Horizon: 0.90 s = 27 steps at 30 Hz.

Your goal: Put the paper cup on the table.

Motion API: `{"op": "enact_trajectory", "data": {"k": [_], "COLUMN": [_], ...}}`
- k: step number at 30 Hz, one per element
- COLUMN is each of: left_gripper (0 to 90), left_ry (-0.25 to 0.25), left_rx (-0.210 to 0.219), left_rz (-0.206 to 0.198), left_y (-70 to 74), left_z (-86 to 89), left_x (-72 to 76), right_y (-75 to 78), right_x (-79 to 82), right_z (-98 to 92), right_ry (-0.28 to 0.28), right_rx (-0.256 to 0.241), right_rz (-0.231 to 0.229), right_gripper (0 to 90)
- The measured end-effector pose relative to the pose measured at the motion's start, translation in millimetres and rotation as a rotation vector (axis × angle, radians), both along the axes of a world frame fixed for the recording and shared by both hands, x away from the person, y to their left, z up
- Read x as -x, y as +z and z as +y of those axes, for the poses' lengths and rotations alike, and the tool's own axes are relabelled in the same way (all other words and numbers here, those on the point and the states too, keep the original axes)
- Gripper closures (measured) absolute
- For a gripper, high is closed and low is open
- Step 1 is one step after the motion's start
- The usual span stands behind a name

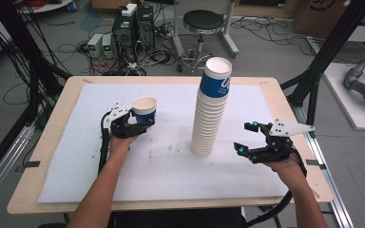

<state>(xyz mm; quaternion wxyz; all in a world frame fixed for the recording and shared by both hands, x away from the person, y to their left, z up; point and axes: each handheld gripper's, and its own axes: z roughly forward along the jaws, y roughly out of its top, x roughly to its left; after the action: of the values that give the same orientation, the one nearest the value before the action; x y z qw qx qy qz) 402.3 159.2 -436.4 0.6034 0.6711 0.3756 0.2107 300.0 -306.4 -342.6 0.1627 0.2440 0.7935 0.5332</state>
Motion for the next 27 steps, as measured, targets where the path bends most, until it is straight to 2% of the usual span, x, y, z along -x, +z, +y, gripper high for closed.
{"op": "enact_trajectory", "data": {"k": [2,3,4,5,8,11,12,13,14,16,18,19,22,25,27], "left_gripper": [26.6,26.6,26.6,26.6,26.6,26.6,26.6,26.6,26.5,26.2,26.2,26.2,25.0,23.9,23.6], "left_ry": [0.005,0.013,0.013,0.03,0.044,0.053,0.053,0.059,0.064,0.066,0.072,0.072,0.061,0.048,0.032], "left_rx": [-0.012,-0.033,-0.033,-0.054,-0.057,-0.117,-0.117,-0.126,-0.155,-0.177,-0.178,-0.178,-0.214,-0.241,-0.278], "left_rz": [0.02,0.033,0.033,0.053,0.061,0.085,0.085,0.097,0.128,0.136,0.136,0.136,0.141,0.16,0.176], "left_y": [-4.8,-7.7,-7.7,-10.8,-10.7,-9.8,-9.8,-9.7,-9.6,-9.3,-9.3,-9.3,-7.2,-5.2,-4.8], "left_z": [-1.0,-1.3,-1.3,-0.5,-0.7,-3.7,-3.7,-4.9,-8.1,-10.9,-11.8,-11.8,-11.8,-10.8,-11.0], "left_x": [-2.8,-4.5,-4.5,-6.4,-7.1,-8.6,-8.6,-9.6,-12.8,-14.3,-14.4,-14.4,-12.5,-9.6,-7.7], "right_y": [0.2,0.0,0.0,0.0,0.3,1.2,1.2,1.4,2.1,2.1,2.1,2.1,2.0,1.4,0.9], "right_x": [-0.1,-0.7,-0.7,-1.0,-1.1,-0.7,-0.7,-0.6,0.1,0.3,0.5,0.6,0.9,1.4,1.6], "right_z": [0.3,1.1,1.1,2.2,3.7,4.6,4.6,4.7,4.9,4.9,4.7,4.3,2.9,1.4,0.6], "right_ry": [0.0,0.003,0.003,0.005,0.01,0.015,0.015,0.016,0.015,0.016,0.015,0.017,0.012,0.011,0.006], "right_rx": [0.003,0.004,0.004,0.004,0.006,0.01,0.01,0.009,0.008,0.01,0.01,0.009,0.008,0.01,0.012], "right_rz": [-0.002,-0.004,-0.004,-0.002,-0.004,-0.008,-0.008,-0.009,-0.007,-0.007,-0.007,-0.006,-0.004,-0.004,-0.004], "right_gripper": [17.2,17.2,17.2,17.2,17.2,17.2,17.2,17.3,17.2,17.2,17.2,17.2,17.2,17.2,17.3]}}
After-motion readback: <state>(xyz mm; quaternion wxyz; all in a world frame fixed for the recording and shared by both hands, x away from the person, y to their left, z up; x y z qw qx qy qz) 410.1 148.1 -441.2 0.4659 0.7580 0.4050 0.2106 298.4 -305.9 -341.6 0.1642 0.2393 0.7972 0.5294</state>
